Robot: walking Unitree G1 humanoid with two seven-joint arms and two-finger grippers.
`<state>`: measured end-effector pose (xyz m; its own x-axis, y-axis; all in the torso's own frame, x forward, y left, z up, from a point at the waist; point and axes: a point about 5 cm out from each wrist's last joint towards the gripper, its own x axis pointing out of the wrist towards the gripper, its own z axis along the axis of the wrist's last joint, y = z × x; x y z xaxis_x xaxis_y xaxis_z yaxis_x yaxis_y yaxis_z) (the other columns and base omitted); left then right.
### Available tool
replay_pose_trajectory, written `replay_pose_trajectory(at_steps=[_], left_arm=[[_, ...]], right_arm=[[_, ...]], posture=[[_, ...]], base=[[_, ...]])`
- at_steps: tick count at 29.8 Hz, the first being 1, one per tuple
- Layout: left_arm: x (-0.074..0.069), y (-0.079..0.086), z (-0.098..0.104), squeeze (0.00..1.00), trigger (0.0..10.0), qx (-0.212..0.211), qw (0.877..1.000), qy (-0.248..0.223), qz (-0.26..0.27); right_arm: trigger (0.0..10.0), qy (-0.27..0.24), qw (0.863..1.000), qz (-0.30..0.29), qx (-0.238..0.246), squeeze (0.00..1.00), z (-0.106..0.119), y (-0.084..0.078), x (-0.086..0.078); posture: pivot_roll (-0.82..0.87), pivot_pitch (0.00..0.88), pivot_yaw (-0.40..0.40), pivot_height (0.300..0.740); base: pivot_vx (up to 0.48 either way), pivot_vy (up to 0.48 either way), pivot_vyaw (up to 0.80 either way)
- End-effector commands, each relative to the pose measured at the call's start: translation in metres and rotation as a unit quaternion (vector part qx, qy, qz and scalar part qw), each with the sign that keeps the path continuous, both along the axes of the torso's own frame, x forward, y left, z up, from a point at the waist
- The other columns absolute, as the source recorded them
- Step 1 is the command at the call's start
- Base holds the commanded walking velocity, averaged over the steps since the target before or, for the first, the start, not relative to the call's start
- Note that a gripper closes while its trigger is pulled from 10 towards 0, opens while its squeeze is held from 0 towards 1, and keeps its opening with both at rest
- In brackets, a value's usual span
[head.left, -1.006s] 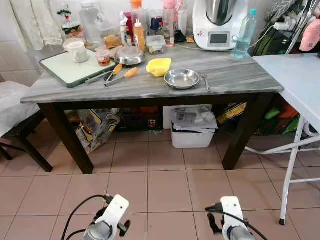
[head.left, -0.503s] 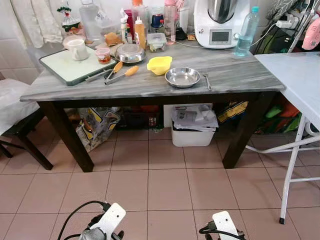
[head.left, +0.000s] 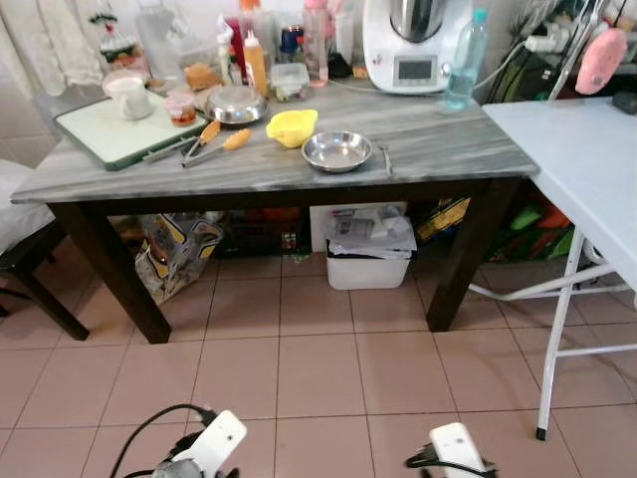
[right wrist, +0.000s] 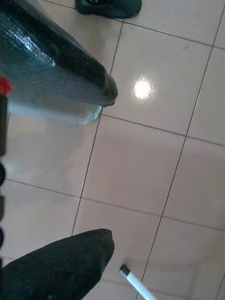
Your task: Setting the table
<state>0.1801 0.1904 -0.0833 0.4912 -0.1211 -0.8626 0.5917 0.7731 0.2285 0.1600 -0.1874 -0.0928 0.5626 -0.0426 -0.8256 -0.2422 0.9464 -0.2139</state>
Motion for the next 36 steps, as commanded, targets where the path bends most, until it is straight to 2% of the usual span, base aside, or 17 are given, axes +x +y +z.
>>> replay_pose_trajectory(at_steps=[1,36], left_arm=[[0.0,-0.006,-0.001,0.0,10.0,-0.001,1.0,0.001,-0.014],[0.001,-0.011,-0.001,0.0,10.0,0.004,0.999,0.005,-0.038]], right_arm=[[10.0,0.002,1.0,-0.004,-0.011,0.0,0.001,-0.008,-0.001],[10.0,0.022,0.999,0.007,-0.022,0.0,-0.004,-0.012,-0.012]], posture=[[-0.04,0.0,0.054,0.74],[-0.06,0.0,0.058,0.74]], base=[[0.0,-0.319,0.0],[0.0,-0.32,0.0]])
